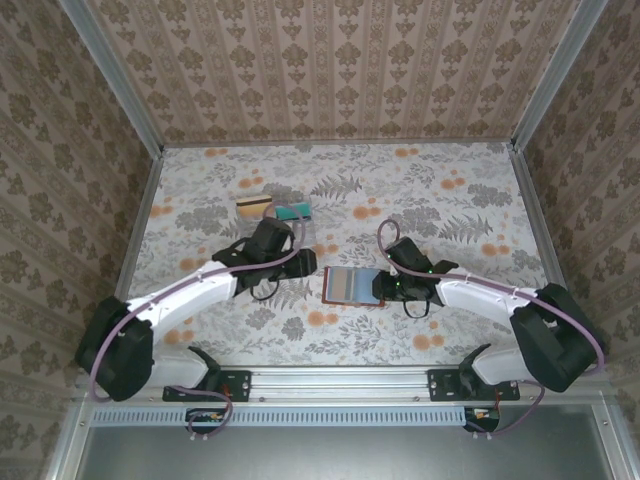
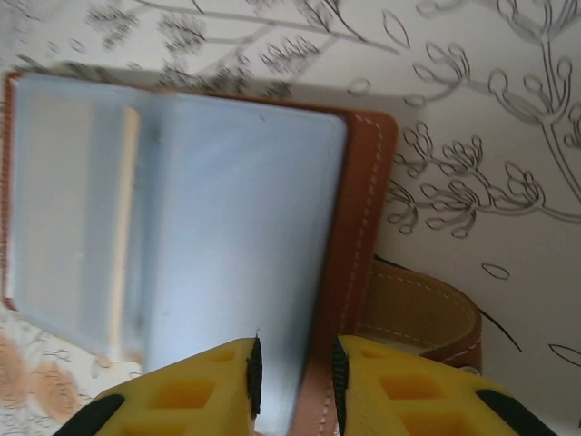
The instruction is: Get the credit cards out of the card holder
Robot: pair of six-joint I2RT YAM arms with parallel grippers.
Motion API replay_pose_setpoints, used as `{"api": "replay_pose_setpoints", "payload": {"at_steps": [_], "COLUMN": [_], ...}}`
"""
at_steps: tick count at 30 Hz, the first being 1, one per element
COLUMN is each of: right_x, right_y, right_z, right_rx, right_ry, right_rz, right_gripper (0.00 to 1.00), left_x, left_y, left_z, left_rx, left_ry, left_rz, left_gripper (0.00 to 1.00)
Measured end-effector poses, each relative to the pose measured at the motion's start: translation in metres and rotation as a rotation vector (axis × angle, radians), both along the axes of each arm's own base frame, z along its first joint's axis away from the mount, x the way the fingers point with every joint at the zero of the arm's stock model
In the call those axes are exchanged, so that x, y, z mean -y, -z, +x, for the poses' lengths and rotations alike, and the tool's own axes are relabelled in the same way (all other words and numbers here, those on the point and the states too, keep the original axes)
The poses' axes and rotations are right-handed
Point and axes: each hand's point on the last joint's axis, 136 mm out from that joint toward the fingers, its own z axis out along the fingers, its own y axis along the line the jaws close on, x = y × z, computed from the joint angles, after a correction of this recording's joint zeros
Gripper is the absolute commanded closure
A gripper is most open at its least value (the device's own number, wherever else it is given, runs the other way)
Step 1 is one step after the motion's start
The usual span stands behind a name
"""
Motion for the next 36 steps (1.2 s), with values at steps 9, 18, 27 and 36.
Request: {"api": "replay_pose_setpoints", "payload": {"at_steps": [9, 18, 27, 36], "right_x": [-0.008, -0.01, -0.011, -0.011], "right_y": [0.013, 0.013, 0.013, 0.013], "right_z": [-0.001, 0.0, 0.001, 0.001], "right_rx": [-0.014, -0.009, -0.008, -0.01], "right_ry": [-0.009, -0.008, 0.001, 0.007], "right_rz": [-0.002, 0.003, 0.009, 0.012], "right_gripper": [0.74, 0.75, 0.75, 0.75], "left_x": [0.04, 0.05, 0.059, 0.068], "left_y": [0.042, 0.057, 0.067, 0.065], "left_z": [-0.012, -0.017, -0.026, -0.023], "left_rx": [-0.157, -0.222, -0.263, -0.27], "left_ry": [0.057, 0.084, 0.12, 0.134], "left_rz": [-0.069, -0.074, -0.074, -0.09], "left_gripper": [0.45, 0.49, 0.49, 0.38]}}
